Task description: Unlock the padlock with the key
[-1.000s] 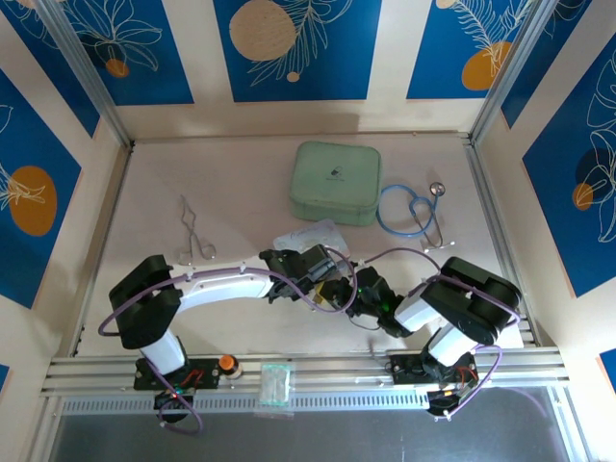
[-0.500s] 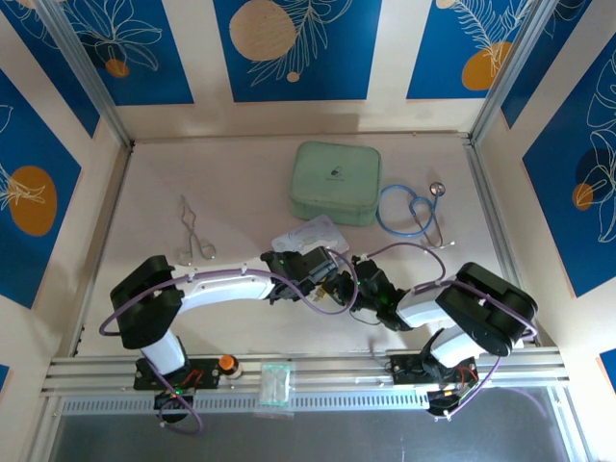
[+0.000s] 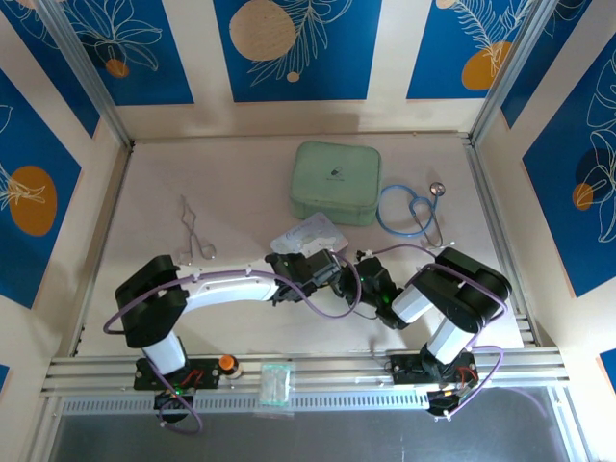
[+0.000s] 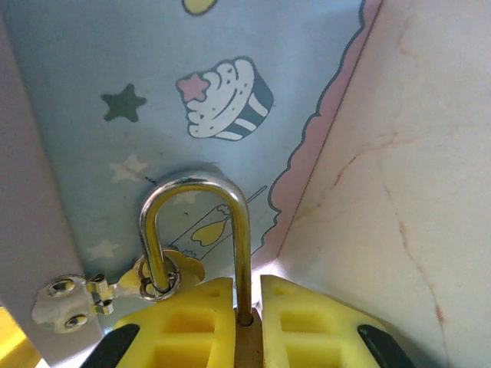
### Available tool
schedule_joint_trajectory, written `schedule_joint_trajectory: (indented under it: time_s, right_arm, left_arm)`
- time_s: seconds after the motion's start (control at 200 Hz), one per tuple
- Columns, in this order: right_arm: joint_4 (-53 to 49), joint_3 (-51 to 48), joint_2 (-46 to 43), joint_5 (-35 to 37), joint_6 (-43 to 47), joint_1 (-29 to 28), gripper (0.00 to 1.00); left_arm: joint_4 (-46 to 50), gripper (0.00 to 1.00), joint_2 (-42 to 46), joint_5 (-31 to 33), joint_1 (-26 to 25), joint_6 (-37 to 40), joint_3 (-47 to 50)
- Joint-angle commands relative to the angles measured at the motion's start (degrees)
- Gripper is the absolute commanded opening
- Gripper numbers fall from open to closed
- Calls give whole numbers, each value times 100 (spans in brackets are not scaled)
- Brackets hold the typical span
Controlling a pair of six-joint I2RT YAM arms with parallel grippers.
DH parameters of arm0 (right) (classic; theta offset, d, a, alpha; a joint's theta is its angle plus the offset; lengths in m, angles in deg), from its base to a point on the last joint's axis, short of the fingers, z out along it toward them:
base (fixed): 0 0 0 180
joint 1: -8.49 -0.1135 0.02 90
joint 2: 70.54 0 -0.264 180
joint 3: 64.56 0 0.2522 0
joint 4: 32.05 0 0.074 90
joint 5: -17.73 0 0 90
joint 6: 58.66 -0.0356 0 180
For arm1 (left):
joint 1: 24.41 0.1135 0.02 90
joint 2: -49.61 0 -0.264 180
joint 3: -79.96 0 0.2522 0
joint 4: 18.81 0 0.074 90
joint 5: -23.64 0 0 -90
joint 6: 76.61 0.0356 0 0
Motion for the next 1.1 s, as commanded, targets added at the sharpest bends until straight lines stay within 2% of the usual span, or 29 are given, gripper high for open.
schedule_joint_trajectory:
  time_s: [0.0,0.21,0.375,0.51,0.595,0.66,0.886,0.956,1.021,1.096]
  right_arm:
    - [175,-148,56,30,-87,233,4]
    - [-68,-314,-243,-335,158,687,4]
    - [-848,-137,-701,-426,363,640,4]
    - [-886,-403,-937,-325,-27,727,3]
    - [-243,-484,-817,-330,-406,780,3]
    - [-613,-160,-788,-490,-414,771,3]
    - [-1411,161,-771,277,-414,449,2]
    - [-1170,26,-683,452,-469,365,2]
    - [-819,-105,-596,421,-470,382,2]
    - [-924,-82,-648,102,-260,504,3]
  left_arm:
    - [862,44,-518,-762,-141,-28,246]
    - [858,44,-439,-681,-137,-49,290]
    - [840,44,-481,-631,-129,-104,272]
    - [769,43,-405,-716,-130,-131,278]
    - [716,43,-345,-741,-137,-165,251]
    - [711,43,-347,-722,-137,-162,225]
    - [672,42,-277,-802,-161,-152,242]
    - [599,42,-237,-807,-179,-139,283]
    - [632,43,-242,-773,-181,-142,261]
    - [665,43,-268,-635,-165,-148,243]
